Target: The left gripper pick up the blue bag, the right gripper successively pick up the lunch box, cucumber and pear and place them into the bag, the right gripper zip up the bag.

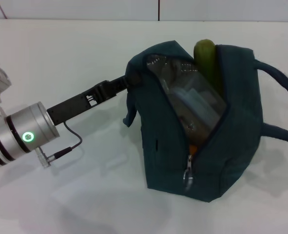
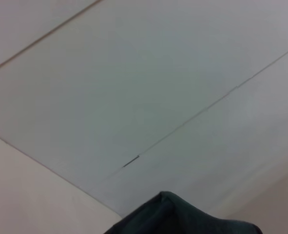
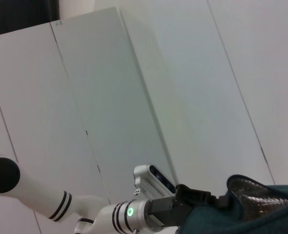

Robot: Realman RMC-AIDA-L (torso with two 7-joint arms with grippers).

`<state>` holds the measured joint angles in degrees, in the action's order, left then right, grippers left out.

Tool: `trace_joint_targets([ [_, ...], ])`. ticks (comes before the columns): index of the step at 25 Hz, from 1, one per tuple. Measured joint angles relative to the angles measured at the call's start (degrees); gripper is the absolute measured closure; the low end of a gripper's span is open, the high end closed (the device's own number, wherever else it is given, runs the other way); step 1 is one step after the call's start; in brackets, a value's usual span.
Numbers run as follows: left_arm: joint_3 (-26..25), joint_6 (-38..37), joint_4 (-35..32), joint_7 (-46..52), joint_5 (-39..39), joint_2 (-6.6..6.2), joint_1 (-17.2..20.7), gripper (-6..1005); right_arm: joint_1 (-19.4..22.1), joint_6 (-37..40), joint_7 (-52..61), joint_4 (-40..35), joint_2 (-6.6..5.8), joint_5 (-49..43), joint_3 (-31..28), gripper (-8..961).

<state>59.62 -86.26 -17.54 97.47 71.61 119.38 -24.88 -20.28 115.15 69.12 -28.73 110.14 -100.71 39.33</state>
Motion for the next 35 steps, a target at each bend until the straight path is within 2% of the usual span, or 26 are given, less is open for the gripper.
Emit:
trace_joint_targets([
  [6,0.0,0.0,0.0,-0.1,-0.1,-0.02,0.2,936,1.2,1.0,0.8,-0.2,-0.75,0.3,-1.2,541],
  [8,0.0,0.0,0.0,-0.1,-0.1,-0.03,0.2,936,1.4,2.1,0.8,-0.2,-1.32,0.4,-2.5,541],
  [9,-0.1,0.1,0.1,-0.1,-0.1,-0.03,0.2,936,1.5,3.7,0.9,0.1,-2.06,0.4,-4.2,540],
  [17,-0.2,0.4,0.0,-0.3,-0.2,-0.03,0.5,936,1.8,5.2,0.9,-0.1,-2.23,0.5,-9.9,541],
  [21,-0.2,0.4,-0.1,-0.3,-0.3,-0.07,0.5,936,0.3,4.7,1.3,-0.1,-1.67,0.5,-16.9,543],
  [23,-0.2,0.2,-0.1,-0.3,-0.3,-0.07,0.5,936,-1.8,2.7,2.4,-0.2,-1.45,0.6,-21.3,544],
  [26,-0.2,0.0,-0.3,-0.3,-0.3,-0.01,0.4,936,-4.8,-1.3,3.8,-0.2,-1.53,0.6,-22.7,553],
  [29,-0.2,0.0,-0.3,-0.3,-0.3,0.0,0.1,936,-8.0,-8.1,4.1,-0.9,-1.42,0.9,-22.5,564],
  [33,-0.1,-0.1,-0.3,-0.3,-0.3,0.06,0.0,936,-11.3,-16.0,3.8,-2.9,-0.35,0.6,-21.3,659],
  [34,-0.1,-0.1,-0.4,-0.3,-0.3,0.11,0.0,936,-12.8,-19.4,3.8,-3.8,0.15,0.7,-18.9,683],
  [35,-0.1,-0.2,-0.4,-0.3,-0.3,0.14,-0.1,936,-12.8,-19.4,3.8,-3.8,0.15,0.7,-18.9,697],
])
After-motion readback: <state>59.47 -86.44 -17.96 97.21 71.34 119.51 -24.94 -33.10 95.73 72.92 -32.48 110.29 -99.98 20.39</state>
